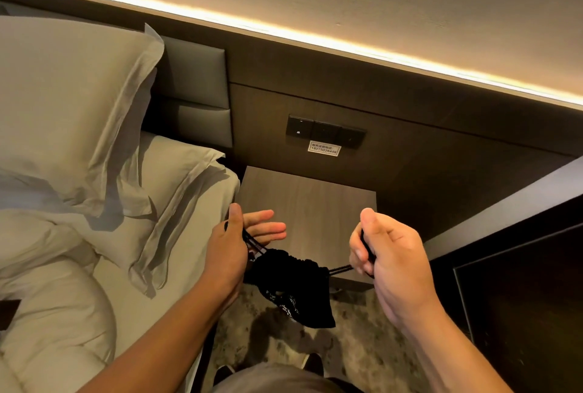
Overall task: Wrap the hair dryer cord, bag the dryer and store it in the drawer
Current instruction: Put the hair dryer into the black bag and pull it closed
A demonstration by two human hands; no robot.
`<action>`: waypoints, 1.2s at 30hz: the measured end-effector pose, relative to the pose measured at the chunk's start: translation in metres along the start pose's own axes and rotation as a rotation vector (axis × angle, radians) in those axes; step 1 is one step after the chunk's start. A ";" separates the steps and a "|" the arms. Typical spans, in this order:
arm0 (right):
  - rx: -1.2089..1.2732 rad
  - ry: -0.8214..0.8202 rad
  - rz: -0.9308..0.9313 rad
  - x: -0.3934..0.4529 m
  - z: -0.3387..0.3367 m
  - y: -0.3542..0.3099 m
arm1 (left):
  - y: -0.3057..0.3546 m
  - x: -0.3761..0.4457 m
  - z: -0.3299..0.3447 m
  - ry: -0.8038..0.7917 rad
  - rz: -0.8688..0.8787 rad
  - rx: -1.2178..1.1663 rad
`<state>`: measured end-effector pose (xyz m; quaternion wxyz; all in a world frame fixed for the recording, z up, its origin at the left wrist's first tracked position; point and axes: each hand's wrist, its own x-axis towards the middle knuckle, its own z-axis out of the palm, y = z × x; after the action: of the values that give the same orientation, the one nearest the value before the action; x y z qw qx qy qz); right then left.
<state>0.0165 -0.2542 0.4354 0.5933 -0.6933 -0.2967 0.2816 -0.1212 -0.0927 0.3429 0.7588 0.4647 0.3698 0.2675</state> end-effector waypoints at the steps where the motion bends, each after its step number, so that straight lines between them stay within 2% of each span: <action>1: -0.043 0.034 0.016 0.001 -0.001 0.004 | 0.000 0.000 0.000 -0.004 0.006 -0.007; 5: -0.199 0.044 0.164 0.008 -0.009 0.028 | 0.012 -0.001 0.005 -0.020 -0.002 -0.075; 9: -0.695 -0.142 0.279 0.014 -0.010 0.060 | 0.026 0.000 0.011 -0.080 -0.036 -0.157; 14: -1.113 -0.390 0.475 0.018 -0.002 0.102 | 0.030 -0.006 0.018 -0.144 -0.044 -0.188; 16: -1.065 -0.542 0.544 0.019 0.002 0.116 | 0.031 -0.007 0.019 -0.158 -0.041 -0.162; 18: -0.890 -0.606 0.543 0.018 0.007 0.123 | 0.030 -0.006 0.017 -0.149 -0.037 -0.126; 22: -0.561 -0.444 0.445 0.024 0.020 0.121 | 0.027 -0.003 0.009 -0.086 -0.029 0.066; 24: -0.436 -0.357 0.399 0.027 0.025 0.113 | 0.024 0.000 0.002 -0.038 0.052 0.278; 28: -0.203 -0.238 0.361 0.026 0.025 0.093 | 0.014 0.011 -0.014 -0.101 0.438 0.971; 31: 0.004 -0.195 0.374 0.024 0.016 0.070 | 0.010 0.015 -0.018 -0.237 0.435 1.337; 33: 0.077 -0.156 0.335 0.025 0.009 0.053 | 0.005 0.016 -0.014 -0.302 0.366 1.378; 36: 0.101 -0.080 0.238 0.028 0.003 0.028 | 0.006 0.013 0.003 -0.316 0.307 1.159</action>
<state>0.0349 -0.2343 0.4059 0.5777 -0.6809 -0.2214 0.3920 -0.1112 -0.0816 0.3454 0.3814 0.8831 0.2672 0.0572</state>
